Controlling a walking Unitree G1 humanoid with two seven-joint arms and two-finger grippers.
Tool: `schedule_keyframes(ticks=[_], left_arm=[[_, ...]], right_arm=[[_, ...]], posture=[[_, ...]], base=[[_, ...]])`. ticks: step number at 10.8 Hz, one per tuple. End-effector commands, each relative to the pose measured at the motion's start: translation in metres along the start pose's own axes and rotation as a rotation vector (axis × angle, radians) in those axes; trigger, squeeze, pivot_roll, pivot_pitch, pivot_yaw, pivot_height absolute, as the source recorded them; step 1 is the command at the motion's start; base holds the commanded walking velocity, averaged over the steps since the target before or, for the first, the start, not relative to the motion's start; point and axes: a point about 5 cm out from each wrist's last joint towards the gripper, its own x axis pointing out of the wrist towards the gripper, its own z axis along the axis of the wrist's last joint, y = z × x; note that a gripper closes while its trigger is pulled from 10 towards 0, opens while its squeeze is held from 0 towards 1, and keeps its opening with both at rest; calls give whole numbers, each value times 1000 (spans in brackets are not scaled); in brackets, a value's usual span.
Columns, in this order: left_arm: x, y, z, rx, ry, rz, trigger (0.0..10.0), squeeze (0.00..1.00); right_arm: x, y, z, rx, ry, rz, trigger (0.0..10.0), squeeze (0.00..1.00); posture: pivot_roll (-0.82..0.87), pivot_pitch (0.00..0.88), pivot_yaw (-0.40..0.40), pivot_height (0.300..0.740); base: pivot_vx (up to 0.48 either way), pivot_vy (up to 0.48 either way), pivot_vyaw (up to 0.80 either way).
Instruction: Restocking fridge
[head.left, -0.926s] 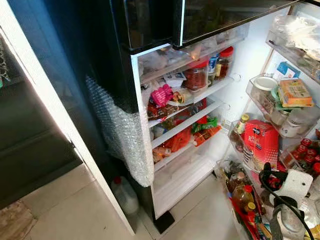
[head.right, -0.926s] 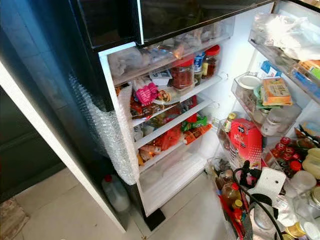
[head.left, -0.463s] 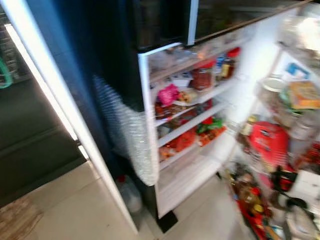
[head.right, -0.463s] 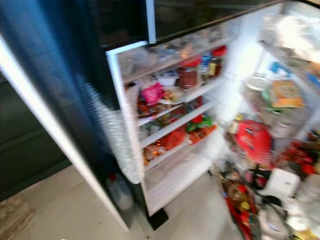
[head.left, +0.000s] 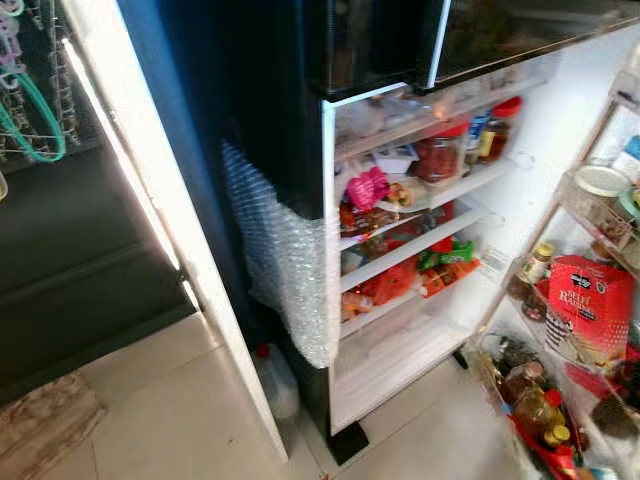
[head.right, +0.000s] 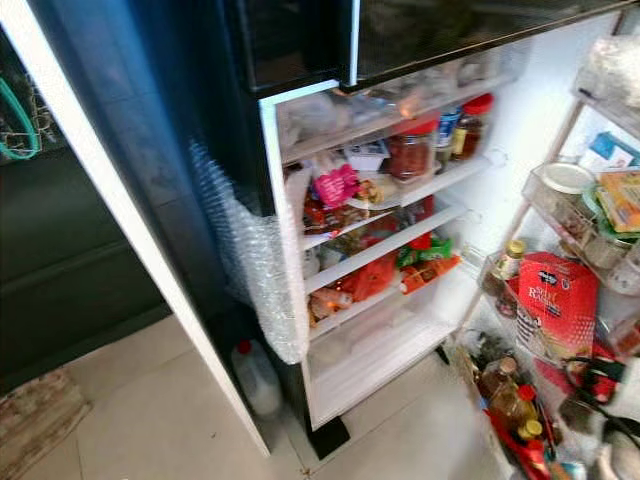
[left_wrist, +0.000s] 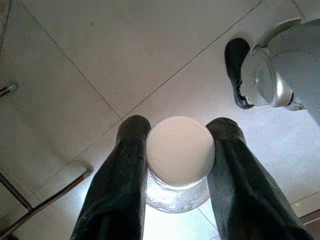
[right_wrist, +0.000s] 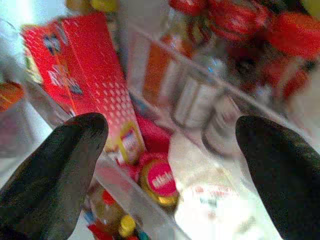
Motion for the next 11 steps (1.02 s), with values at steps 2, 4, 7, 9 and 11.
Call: schedule_keyframes(ticks=[2,4,7,9,11], left_arm=[[-1,3,-4,-10,17,6,10000,0],[-1,3,-3,-7,17,9,10000,0],[0,3,-2,3,17,6,10000,0],[0,3,-2,1,12,5,10000,0],[0,1,-1,-8,8,4,10000,0]], right_arm=[[-5,3,-12,-18,60,17,10000,0],[-7,18,-19,-8,96,75,10000,0],[-15,60,-37,-27,239,288,10000,0],[-45,92,-75,-42,450,434,10000,0],[-90,106,-117,-70,663,519,10000,0]], posture=[[-37,0,28,740],[-39,0,33,740],[-53,0,41,740],[-50,0,31,740],[-27,0,21,740]], base=[[0,0,0],[0,0,0],[0,0,0],[0,0,0],[0,0,0]])
